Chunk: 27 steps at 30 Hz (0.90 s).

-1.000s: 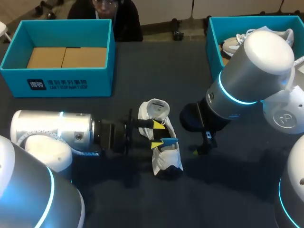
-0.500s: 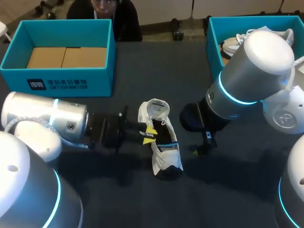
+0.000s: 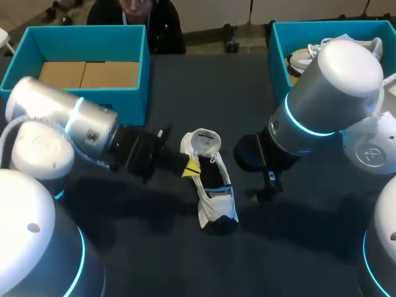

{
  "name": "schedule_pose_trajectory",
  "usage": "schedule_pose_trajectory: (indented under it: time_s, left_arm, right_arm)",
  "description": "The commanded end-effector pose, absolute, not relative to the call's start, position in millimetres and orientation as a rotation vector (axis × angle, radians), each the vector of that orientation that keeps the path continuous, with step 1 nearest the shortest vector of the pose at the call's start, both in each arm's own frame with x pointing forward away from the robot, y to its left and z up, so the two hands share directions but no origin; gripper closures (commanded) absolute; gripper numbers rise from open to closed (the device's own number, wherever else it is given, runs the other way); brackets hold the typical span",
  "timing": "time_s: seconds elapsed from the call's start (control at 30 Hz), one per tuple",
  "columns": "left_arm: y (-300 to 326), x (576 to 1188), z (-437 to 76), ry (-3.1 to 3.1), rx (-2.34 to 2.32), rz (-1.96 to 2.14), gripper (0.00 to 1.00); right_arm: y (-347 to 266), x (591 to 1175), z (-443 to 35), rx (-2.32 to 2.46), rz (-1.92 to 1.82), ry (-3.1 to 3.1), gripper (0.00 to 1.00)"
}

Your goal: Take the shoe out of the shoebox, open the shoe tongue, remove and reinsert the insole, then place the shoe into the shoebox

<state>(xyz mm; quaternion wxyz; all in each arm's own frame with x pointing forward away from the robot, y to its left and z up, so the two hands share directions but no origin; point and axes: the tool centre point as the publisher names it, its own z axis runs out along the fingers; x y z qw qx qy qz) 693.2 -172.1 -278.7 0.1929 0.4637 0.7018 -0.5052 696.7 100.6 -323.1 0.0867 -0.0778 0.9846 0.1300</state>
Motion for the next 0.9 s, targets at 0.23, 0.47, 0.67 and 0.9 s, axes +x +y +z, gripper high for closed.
schedule_pose_trajectory:
  time_s: [0.23, 0.47, 0.67, 0.9]
  left_arm:
    - [-168.0, 708.4, -265.8, 2.166, 1.679, -1.354, 1.00]
    - [-163.1, 701.8, -255.3, 2.270, 1.759, -1.363, 1.00]
    - [-153.4, 704.3, -241.5, 2.318, 1.800, -1.317, 1.00]
    - [-152.5, 704.7, -240.0, 2.318, 1.800, -1.306, 1.00]
  right_arm:
    - [99.6, 695.5, -323.6, -0.233, 0.390, 2.932, 0.00]
    - [99.6, 695.5, -323.6, -0.233, 0.390, 2.932, 0.00]
    - [91.0, 697.5, -313.4, -0.213, 0.383, 2.953, 0.00]
    - [77.5, 699.8, -298.3, -0.189, 0.377, 2.995, 0.00]
